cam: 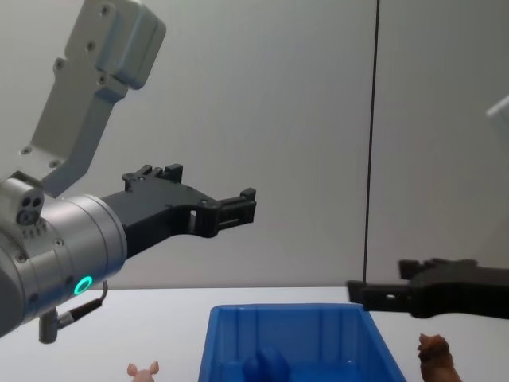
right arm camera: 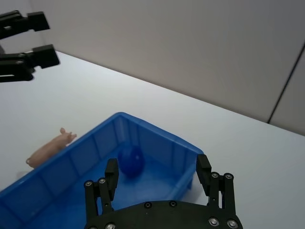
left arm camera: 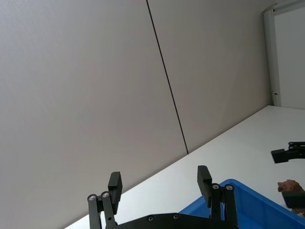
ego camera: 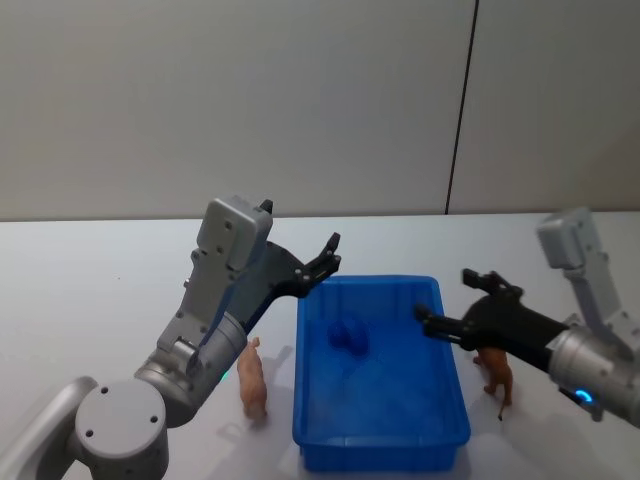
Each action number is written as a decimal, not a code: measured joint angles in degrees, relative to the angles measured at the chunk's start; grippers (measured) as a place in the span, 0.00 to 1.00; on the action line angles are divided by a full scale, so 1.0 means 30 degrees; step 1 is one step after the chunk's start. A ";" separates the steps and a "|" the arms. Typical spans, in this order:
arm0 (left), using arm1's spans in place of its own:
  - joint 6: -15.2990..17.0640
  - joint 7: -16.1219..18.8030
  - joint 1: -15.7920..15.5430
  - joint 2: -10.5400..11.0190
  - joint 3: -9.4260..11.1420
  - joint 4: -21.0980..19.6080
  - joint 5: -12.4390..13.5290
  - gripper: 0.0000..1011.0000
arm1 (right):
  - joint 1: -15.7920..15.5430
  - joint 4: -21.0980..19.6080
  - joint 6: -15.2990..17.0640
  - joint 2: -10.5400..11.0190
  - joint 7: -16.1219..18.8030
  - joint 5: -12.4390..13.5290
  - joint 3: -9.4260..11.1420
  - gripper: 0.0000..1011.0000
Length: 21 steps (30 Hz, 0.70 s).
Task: Pick up the two dolls from the table and place them into the box.
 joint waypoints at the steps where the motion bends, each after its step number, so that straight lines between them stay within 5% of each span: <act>1: 0.0000 0.0000 0.0000 0.0000 0.0000 0.0000 0.0000 0.99 | -0.0170 -0.0139 0.0130 0.0178 -0.0238 0.0142 0.0126 0.99; 21: 0.0000 0.0000 0.0000 -0.0001 0.0000 0.0000 0.0000 0.99 | -0.0963 -0.0266 0.1941 0.1316 -0.1920 0.1160 0.0987 0.99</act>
